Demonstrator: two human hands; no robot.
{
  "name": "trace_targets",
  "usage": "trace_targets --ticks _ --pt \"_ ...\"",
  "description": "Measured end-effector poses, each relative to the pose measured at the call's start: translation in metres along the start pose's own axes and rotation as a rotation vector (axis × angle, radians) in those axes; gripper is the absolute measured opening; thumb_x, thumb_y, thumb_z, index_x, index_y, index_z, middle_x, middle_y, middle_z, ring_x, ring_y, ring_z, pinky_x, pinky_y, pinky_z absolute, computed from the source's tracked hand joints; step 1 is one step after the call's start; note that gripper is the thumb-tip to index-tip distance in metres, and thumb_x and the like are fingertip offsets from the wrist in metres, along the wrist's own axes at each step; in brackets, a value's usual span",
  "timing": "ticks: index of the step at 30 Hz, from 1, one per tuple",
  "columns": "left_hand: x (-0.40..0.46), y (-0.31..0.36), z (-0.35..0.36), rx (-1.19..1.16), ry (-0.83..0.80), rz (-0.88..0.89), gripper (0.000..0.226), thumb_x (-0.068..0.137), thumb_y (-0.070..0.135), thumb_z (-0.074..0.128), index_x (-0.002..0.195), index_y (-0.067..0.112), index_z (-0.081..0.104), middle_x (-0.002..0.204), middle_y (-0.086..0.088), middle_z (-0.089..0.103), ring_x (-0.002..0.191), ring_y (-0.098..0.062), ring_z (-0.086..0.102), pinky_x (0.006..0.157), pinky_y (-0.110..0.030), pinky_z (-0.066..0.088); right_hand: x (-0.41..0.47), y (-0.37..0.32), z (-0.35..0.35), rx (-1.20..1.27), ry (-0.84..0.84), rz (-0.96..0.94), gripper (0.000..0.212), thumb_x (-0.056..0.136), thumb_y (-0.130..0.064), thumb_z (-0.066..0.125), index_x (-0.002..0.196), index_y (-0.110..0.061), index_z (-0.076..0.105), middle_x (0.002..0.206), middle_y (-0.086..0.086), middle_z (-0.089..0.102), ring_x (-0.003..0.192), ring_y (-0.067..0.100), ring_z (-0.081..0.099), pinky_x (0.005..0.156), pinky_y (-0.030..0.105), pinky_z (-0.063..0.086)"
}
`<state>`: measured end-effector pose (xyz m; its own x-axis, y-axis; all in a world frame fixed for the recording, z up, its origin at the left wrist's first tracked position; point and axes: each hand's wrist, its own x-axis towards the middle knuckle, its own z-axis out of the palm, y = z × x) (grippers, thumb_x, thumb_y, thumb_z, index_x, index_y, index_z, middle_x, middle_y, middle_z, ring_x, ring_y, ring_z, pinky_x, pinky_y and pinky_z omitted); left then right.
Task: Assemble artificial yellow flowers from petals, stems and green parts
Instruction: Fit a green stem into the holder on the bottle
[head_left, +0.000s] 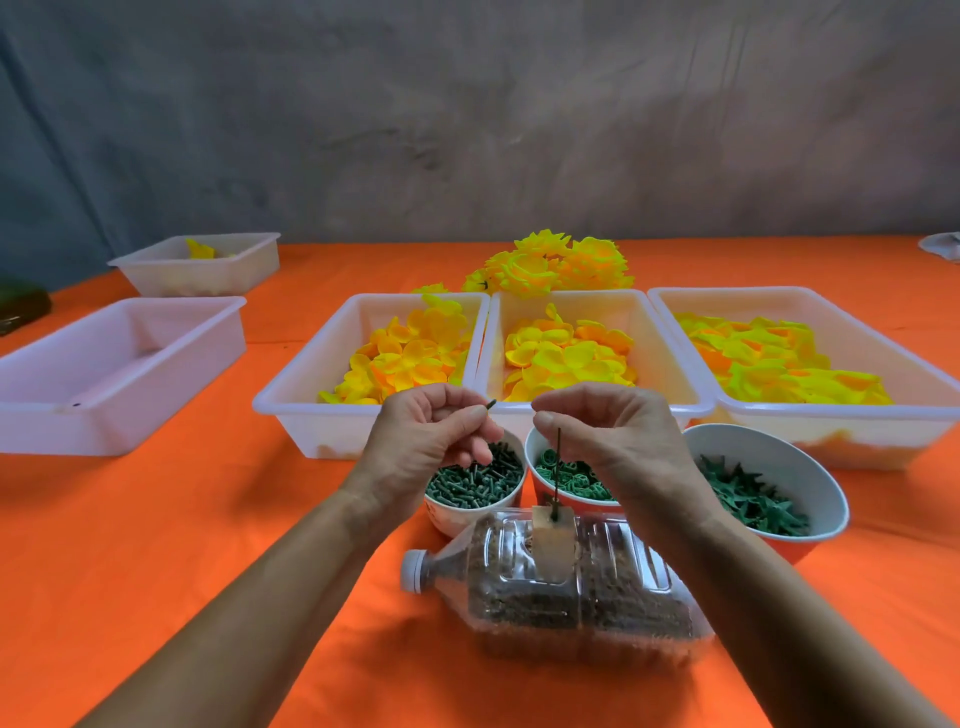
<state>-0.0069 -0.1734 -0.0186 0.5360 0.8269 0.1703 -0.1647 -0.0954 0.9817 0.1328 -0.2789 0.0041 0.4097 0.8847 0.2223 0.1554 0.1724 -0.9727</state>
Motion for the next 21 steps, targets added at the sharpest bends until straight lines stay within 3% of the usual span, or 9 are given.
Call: trace_targets --ticks 4,7,12,16,18,21 --pt "-0.004 0.009 0.007 -0.090 -0.070 -0.031 0.005 0.082 0.007 0.060 0.087 0.005 0.059 0.063 -0.006 0.068 0.044 -0.010 0.058 0.044 -0.016 0.044 0.007 -0.001 0.007 -0.020 -0.029 -0.003 0.012 0.077 -0.010 0.074 0.086 -0.017 0.073 0.075 -0.001 0.072 0.068 0.003 0.062 0.063 0.016 0.049" --pt "-0.006 0.015 0.013 -0.111 -0.100 -0.024 0.016 0.072 0.015 0.064 0.085 0.006 0.060 0.062 -0.006 0.067 0.044 -0.010 0.058 0.043 -0.016 0.044 0.009 -0.002 0.010 0.079 -0.044 -0.022 0.011 0.077 -0.004 0.073 0.081 -0.014 0.073 0.063 -0.006 0.069 0.059 -0.002 0.059 0.056 0.012 0.045" --pt "-0.010 0.024 0.016 -0.113 -0.108 -0.013 0.018 0.071 0.016 0.065 0.084 0.005 0.060 0.061 -0.007 0.068 0.043 -0.011 0.059 0.042 -0.016 0.043 0.007 0.000 0.011 0.200 -0.019 -0.064 0.010 0.072 -0.005 0.074 0.076 -0.015 0.074 0.060 -0.002 0.068 0.054 0.006 0.054 0.056 0.020 0.045" --pt "-0.013 0.032 0.020 -0.152 -0.140 -0.039 0.017 0.071 0.015 0.062 0.083 0.004 0.059 0.060 -0.007 0.068 0.042 -0.011 0.058 0.041 -0.016 0.043 0.002 0.000 0.009 0.307 -0.047 -0.129 0.011 0.065 -0.015 0.073 0.076 -0.014 0.075 0.063 0.001 0.069 0.054 0.006 0.057 0.055 0.018 0.047" --pt "-0.015 0.035 0.021 -0.174 -0.166 -0.045 0.016 0.073 0.015 0.060 0.086 0.004 0.059 0.063 -0.008 0.069 0.043 -0.012 0.059 0.041 -0.016 0.043 0.002 0.000 0.009 0.344 -0.044 -0.094 0.011 0.065 -0.018 0.073 0.075 -0.014 0.075 0.067 0.003 0.070 0.059 0.009 0.060 0.058 0.020 0.050" --pt "-0.018 0.038 0.023 -0.163 -0.182 -0.037 0.016 0.085 0.014 0.056 0.097 0.005 0.059 0.071 -0.010 0.071 0.046 -0.013 0.062 0.043 -0.016 0.044 0.003 -0.002 0.008 0.555 -0.028 0.103 0.008 0.065 -0.018 0.070 0.070 -0.014 0.074 0.071 0.005 0.070 0.060 0.011 0.062 0.060 0.022 0.053"
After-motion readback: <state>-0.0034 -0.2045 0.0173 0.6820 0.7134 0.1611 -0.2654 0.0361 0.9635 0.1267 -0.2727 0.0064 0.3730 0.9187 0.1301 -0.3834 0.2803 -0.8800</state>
